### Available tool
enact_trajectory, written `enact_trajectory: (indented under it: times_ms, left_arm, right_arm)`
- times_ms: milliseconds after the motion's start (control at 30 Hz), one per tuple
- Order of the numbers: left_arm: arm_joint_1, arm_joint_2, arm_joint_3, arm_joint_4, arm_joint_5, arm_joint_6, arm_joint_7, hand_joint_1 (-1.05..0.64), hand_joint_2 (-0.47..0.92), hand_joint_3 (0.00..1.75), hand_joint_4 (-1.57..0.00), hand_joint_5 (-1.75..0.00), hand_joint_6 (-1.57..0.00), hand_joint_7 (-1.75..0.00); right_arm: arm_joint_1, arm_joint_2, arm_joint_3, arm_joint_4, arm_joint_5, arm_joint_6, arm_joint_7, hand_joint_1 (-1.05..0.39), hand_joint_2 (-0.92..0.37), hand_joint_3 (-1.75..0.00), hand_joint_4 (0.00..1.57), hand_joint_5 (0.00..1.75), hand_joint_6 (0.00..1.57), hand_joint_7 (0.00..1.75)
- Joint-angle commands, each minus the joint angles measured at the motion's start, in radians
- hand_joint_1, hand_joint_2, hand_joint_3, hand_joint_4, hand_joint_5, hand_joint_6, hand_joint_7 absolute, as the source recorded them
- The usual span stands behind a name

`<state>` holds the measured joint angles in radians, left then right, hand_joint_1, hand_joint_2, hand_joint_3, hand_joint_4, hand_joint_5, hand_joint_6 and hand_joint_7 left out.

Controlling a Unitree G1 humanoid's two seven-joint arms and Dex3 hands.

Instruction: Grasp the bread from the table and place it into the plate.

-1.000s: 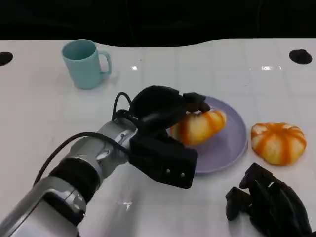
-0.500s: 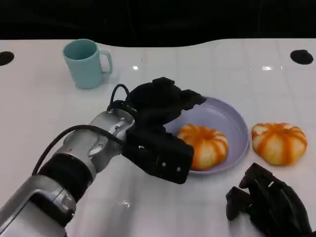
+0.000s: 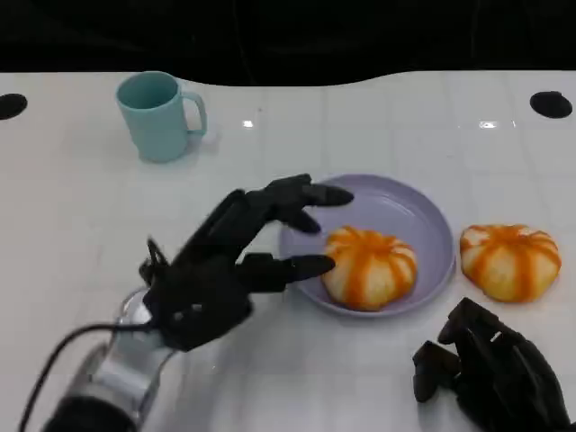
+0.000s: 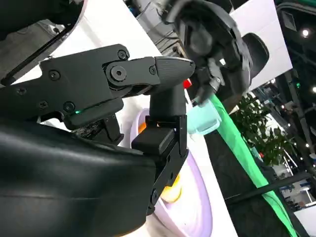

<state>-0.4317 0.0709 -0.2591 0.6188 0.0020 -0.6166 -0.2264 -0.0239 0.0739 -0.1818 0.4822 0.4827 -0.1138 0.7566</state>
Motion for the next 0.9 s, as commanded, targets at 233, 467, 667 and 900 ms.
enact_trajectory:
  times_ms: [233,467,667,900]
  left_arm:
    - [0.380,-0.060,0.131,-0.425,-0.483,0.408,-0.246,-0.73,0.92,0.39,-0.85,-1.74,-0.64,-1.72]
    - [0.509,-0.059,0.192,-0.547,-0.653,0.620,-0.367,-0.72,0.92,0.28,-1.00,-1.75,-0.77,-1.75]
    - [0.523,-0.056,0.210,-0.572,-0.644,0.670,-0.402,-0.68,0.92,0.27,-1.03,-1.75,-0.78,-1.75]
    - [0.519,-0.054,0.220,-0.571,-0.641,0.723,-0.425,-0.70,0.91,0.24,-1.04,-1.75,-0.79,-1.75]
  right_arm:
    - [0.020,-0.009,0.002,-0.023,0.000,0.018,-0.013,-0.57,-0.92,-0.25,0.78,1.68,0.69,1.42]
    - [0.025,-0.013,0.001,-0.032,0.000,0.032,-0.019,-0.56,-0.92,-0.25,0.79,1.68,0.70,1.42]
    - [0.027,-0.011,-0.003,-0.030,0.011,0.043,-0.010,-0.57,-0.92,-0.21,0.79,1.66,0.70,1.40]
    - [0.024,-0.013,-0.005,-0.028,0.006,0.035,-0.009,-0.56,-0.92,-0.22,0.79,1.67,0.70,1.40]
